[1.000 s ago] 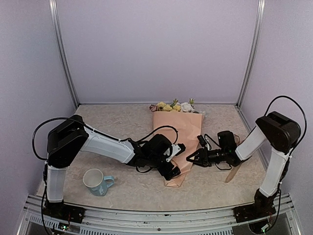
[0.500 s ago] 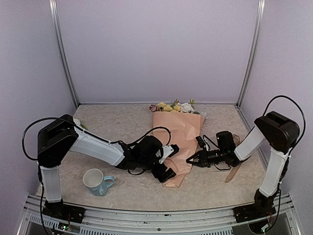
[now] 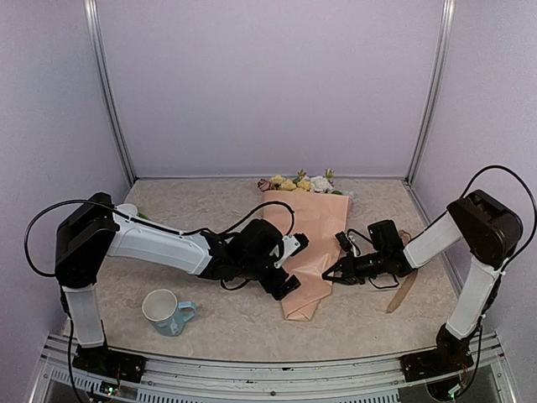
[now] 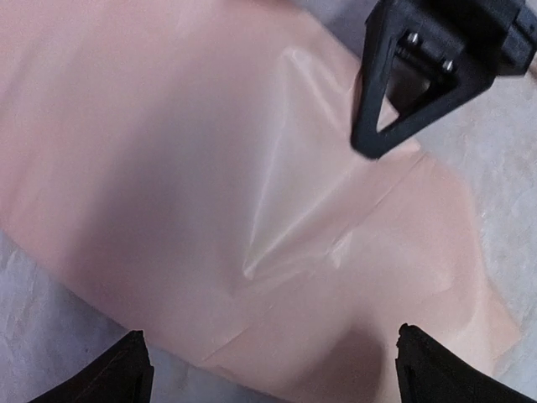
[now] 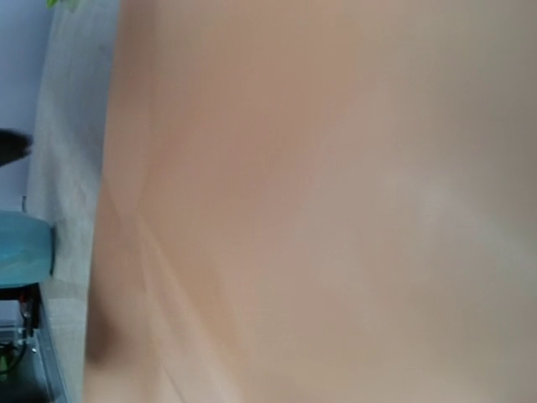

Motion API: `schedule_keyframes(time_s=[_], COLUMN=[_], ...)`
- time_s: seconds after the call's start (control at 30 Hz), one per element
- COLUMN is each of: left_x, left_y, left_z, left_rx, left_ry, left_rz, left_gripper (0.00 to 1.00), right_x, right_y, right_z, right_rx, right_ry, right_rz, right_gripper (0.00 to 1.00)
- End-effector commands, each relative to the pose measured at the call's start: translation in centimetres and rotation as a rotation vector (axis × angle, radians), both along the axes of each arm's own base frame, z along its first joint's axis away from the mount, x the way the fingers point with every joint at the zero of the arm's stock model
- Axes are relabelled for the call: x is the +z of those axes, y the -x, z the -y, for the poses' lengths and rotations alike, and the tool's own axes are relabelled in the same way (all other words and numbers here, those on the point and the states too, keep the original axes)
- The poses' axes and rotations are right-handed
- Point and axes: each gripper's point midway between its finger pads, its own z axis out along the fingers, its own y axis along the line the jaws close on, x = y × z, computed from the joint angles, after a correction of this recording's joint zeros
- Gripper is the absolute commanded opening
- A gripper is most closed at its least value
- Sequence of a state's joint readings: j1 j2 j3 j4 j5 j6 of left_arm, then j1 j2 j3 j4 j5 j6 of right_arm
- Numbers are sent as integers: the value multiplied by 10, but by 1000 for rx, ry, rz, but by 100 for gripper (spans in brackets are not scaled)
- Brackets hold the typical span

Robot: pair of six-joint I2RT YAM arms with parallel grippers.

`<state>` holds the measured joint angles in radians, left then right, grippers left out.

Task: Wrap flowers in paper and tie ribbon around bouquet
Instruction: Press the fold line on the folded bouquet.

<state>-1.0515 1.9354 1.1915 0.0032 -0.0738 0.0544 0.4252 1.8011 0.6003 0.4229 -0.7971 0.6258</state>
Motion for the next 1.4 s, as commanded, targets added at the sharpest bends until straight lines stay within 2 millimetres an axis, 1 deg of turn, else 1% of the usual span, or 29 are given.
schedule_keyframes(time_s=[0.0, 0.03, 0.07, 0.17, 0.27, 0.3, 0.37, 0.43, 0.5, 0.57, 0.63, 0.7, 0.73, 0.8, 0.87, 0.9, 0.93, 0.97, 1.07, 1.1, 1.13, 1.2, 1.27, 1.37], left_x=[-40, -44, -48, -67, -87, -91, -90, -80, -66, -41, -9, 15, 23, 25, 14, 7, -4, -19, -44, -49, -50, -49, -51, -63], left_y=[6, 13, 26, 55, 70, 77, 91, 100, 103, 108, 111, 101, 89, 58, 28, 18, 11, 7, -13, -24, -32, -43, -48, -49], left_z=[-47, -48, -44, -41, -45, -45, -40, -35, -30, -19, -4, 5, 9, 9, 7, 5, 3, -1, -17, -25, -29, -36, -45, -62], left_rx=[57, 32, -16, -108, -139, -161, -209, -236, -252, -298, -346, -346, -322, -234, -143, -116, -95, -77, -1, 42, 70, 117, 158, 211], left_ry=[-272, -286, -297, -347, -405, -413, -402, -369, -324, -243, -132, -40, -7, 8, -14, -35, -68, -112, -201, -210, -199, -171, -142, -106], left_rz=[38, 37, 41, 23, -15, -23, -32, -26, -20, -12, 5, 4, 4, -2, -21, -32, -38, -38, -28, -46, -62, -96, -138, -223], left_gripper=[99, 99, 99, 99, 99, 99, 99, 99, 99, 99, 99, 99, 99, 99, 99, 99, 99, 99, 99, 99, 99, 99, 99, 99], right_x=[1, 1, 0, -1, 2, 3, 6, 8, 8, 9, 10, 10, 9, 9, 9, 9, 10, 11, 11, 11, 11, 11, 12, 14], right_y=[-2, -2, -2, -4, -6, -6, -8, -9, -8, -8, -6, -5, -4, -3, -2, -1, -1, -1, 0, 0, -1, -1, -2, -4], right_z=[1, 1, 1, 0, -1, -1, -2, -2, -1, 0, 0, 1, 1, 1, 2, 2, 2, 2, 2, 2, 2, 2, 2, 1], right_rx=[6, 9, 10, 14, 18, 19, 23, 28, 31, 36, 43, 51, 58, 65, 65, 68, 67, 67, 67, 68, 67, 67, 66, 66], right_ry=[42, 41, 41, 45, 43, 45, 49, 54, 63, 67, 71, 82, 87, 92, 92, 91, 90, 90, 92, 94, 95, 97, 97, 94], right_rz=[26, 25, 22, 24, 29, 32, 42, 49, 49, 56, 58, 58, 60, 55, 51, 50, 50, 50, 45, 42, 40, 36, 40, 46], right_gripper=[0, 0, 0, 0, 0, 0, 0, 0, 0, 0, 0, 0, 0, 0, 0, 0, 0, 0, 0, 0, 0, 0, 0, 0])
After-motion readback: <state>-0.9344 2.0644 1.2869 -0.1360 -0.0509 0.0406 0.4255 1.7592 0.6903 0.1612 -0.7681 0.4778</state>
